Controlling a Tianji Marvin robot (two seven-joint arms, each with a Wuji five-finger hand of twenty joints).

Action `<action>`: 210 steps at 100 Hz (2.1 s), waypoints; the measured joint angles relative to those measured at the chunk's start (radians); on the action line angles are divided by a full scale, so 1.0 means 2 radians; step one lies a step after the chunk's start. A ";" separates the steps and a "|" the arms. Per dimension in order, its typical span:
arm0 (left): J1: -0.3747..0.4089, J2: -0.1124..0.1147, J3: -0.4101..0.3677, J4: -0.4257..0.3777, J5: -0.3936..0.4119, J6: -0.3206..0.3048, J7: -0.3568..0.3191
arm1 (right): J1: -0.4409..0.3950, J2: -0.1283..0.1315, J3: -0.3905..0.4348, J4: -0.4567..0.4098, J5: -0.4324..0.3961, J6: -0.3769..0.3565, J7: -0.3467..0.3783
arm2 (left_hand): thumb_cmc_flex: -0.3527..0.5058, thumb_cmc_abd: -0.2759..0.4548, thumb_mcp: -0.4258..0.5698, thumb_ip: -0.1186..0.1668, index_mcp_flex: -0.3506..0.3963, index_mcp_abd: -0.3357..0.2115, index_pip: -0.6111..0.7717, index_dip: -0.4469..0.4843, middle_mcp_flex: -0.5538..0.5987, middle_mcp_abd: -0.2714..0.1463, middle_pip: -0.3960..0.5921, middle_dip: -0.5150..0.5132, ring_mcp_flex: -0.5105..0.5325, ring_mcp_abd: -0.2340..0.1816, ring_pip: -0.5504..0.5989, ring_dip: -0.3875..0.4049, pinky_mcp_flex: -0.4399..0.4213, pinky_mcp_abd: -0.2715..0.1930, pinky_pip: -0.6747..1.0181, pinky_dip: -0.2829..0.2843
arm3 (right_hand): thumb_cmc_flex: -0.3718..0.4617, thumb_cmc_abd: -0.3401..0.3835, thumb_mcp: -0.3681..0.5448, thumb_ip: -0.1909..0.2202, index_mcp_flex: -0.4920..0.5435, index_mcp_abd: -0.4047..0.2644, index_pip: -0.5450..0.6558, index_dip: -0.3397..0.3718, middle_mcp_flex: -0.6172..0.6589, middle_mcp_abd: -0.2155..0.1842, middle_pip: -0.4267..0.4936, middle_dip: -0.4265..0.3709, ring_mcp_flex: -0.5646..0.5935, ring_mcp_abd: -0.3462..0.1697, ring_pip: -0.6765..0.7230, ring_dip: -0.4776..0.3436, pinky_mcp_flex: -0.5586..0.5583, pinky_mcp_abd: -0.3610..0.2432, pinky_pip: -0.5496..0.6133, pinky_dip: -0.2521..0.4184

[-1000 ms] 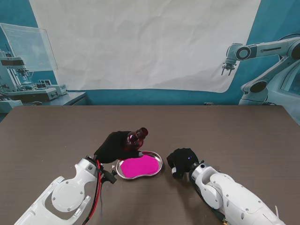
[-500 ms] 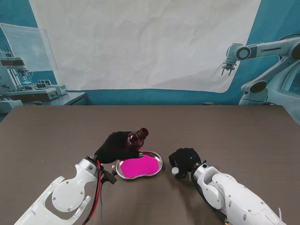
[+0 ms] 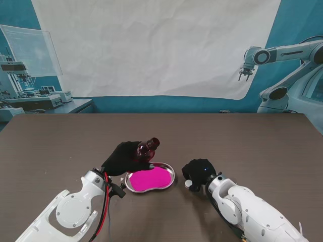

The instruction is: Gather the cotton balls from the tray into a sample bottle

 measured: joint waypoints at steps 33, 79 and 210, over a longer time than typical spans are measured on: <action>0.000 0.000 0.000 0.000 0.000 0.000 0.000 | 0.002 0.000 -0.002 0.001 0.000 -0.003 0.000 | 0.000 0.000 0.000 0.000 0.000 0.000 0.000 0.000 0.000 0.000 0.000 0.000 0.000 0.000 0.000 0.000 0.000 0.000 0.000 0.000 | -0.025 0.012 0.000 0.000 0.009 -0.002 0.000 0.004 0.006 0.000 -0.004 0.000 0.000 0.002 0.002 0.002 0.000 0.000 0.004 0.000; 0.001 0.000 -0.001 0.000 -0.001 0.000 -0.001 | 0.003 0.001 -0.005 0.000 0.000 -0.003 0.003 | 0.000 0.000 0.000 0.000 0.000 0.000 0.000 0.000 0.000 0.000 0.000 0.000 0.000 0.000 0.000 0.000 0.000 0.000 0.000 0.000 | -0.010 0.037 -0.001 -0.052 0.017 -0.002 0.056 -0.102 0.012 0.000 0.009 -0.001 0.000 0.004 0.014 0.012 0.005 0.000 0.012 0.000; 0.005 0.000 -0.003 0.000 0.001 -0.002 0.000 | 0.040 0.005 -0.056 0.019 -0.009 -0.023 -0.003 | 0.000 0.000 0.000 0.000 0.000 0.000 0.000 0.000 0.000 0.000 0.000 0.000 0.000 0.000 0.000 0.000 0.000 0.000 0.000 0.000 | -0.014 0.111 -0.022 -0.110 0.001 0.009 0.129 -0.120 0.013 0.000 0.053 -0.004 0.000 0.008 0.026 0.020 0.006 -0.004 0.022 0.000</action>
